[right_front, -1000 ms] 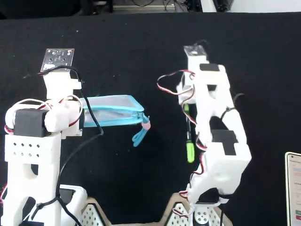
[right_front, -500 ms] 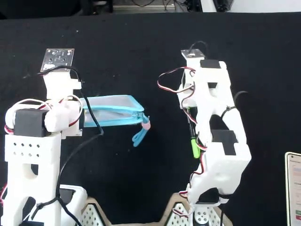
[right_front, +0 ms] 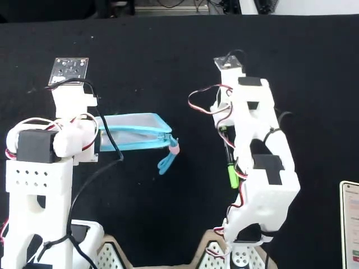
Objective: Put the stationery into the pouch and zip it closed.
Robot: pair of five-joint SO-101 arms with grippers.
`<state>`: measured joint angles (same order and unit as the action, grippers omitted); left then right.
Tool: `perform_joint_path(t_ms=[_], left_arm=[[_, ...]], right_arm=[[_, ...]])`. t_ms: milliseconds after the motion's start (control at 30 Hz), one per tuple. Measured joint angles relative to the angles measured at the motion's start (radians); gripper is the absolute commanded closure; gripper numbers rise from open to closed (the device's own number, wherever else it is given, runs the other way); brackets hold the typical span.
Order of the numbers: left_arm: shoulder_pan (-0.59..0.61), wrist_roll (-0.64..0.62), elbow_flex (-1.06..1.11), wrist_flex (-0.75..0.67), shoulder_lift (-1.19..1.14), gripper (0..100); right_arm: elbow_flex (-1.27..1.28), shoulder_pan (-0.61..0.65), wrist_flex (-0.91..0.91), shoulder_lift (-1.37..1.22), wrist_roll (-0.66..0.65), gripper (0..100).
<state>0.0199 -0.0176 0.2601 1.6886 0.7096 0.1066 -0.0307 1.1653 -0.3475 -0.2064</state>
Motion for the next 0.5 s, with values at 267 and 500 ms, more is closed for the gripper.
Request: perform_joint_path(t_ms=[267, 500], left_arm=[[0.0, 0.0, 0.0, 0.0, 0.0, 97], [0.0, 0.0, 0.0, 0.0, 0.0, 97]], right_arm=[[0.109, 0.009, -0.183, 0.0, -0.002, 87.5], [0.155, 0.011, -0.224, 0.002, -0.006, 98.4]])
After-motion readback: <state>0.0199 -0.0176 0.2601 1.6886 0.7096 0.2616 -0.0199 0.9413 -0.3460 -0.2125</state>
